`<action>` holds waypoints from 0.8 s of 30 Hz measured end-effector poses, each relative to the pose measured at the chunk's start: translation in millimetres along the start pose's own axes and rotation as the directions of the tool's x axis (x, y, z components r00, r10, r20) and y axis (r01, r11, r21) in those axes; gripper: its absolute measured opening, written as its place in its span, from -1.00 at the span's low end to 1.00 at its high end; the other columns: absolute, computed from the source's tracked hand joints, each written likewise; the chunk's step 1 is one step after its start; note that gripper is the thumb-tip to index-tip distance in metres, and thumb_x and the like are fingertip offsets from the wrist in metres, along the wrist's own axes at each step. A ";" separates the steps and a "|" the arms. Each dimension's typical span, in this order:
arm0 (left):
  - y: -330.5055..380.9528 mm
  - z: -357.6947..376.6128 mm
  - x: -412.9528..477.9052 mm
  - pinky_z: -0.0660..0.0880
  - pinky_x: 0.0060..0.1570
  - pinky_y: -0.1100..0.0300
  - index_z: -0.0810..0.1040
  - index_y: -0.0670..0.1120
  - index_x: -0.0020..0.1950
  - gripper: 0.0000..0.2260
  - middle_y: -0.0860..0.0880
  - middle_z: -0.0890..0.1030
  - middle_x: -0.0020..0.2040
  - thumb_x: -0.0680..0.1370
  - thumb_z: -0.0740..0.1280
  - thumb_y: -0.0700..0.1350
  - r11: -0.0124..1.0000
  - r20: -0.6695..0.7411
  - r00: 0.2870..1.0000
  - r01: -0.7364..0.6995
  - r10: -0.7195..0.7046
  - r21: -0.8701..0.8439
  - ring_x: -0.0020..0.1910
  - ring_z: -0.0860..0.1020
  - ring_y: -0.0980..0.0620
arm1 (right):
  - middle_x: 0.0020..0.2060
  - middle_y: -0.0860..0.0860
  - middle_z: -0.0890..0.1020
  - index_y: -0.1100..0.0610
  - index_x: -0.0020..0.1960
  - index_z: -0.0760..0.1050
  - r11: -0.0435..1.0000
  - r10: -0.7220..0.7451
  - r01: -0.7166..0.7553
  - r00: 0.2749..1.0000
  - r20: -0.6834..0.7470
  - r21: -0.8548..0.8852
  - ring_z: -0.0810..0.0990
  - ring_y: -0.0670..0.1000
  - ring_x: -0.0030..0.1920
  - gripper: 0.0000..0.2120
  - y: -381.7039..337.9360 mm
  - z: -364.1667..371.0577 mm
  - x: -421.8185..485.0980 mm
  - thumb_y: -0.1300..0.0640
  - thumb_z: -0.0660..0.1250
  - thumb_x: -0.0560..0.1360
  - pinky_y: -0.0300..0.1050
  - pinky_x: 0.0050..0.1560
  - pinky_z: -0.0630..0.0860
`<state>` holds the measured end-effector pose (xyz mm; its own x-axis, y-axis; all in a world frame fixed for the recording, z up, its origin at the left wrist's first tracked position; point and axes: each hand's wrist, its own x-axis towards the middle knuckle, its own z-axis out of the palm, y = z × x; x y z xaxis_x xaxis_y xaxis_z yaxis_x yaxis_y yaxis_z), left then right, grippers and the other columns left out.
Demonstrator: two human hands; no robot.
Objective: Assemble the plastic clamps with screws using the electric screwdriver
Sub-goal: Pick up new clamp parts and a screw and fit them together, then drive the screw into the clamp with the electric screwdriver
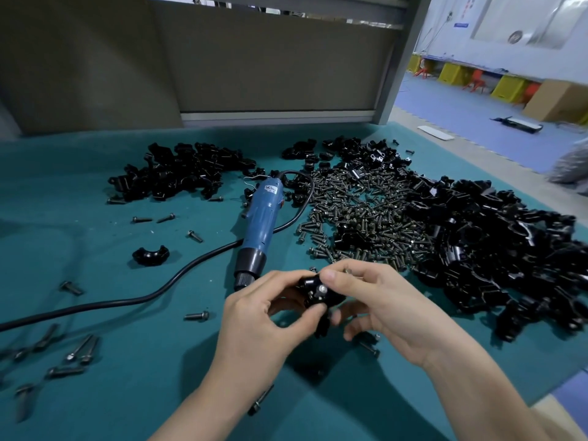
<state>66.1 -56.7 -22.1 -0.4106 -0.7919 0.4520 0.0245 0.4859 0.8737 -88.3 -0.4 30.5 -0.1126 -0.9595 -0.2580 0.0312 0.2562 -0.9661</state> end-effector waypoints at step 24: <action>15.2 -12.6 6.6 0.54 -0.10 0.32 0.58 0.06 0.03 -0.84 0.06 0.69 -0.07 0.50 0.40 0.08 0.955 -0.172 0.980 0.048 -0.102 -0.293 -0.09 0.64 0.14 | -0.27 0.03 0.64 0.29 0.07 0.56 0.928 -0.098 0.061 0.992 0.082 0.369 0.57 -0.05 -0.40 -0.46 -9.0 50.1 24.4 -0.14 0.41 0.31 -0.24 -0.36 0.51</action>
<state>75.2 -59.2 -3.6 -0.2476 -0.8892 0.3847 0.2710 0.3177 0.9087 -41.6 -32.0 33.0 -0.0331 -0.9864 -0.1613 0.3882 0.1360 -0.9115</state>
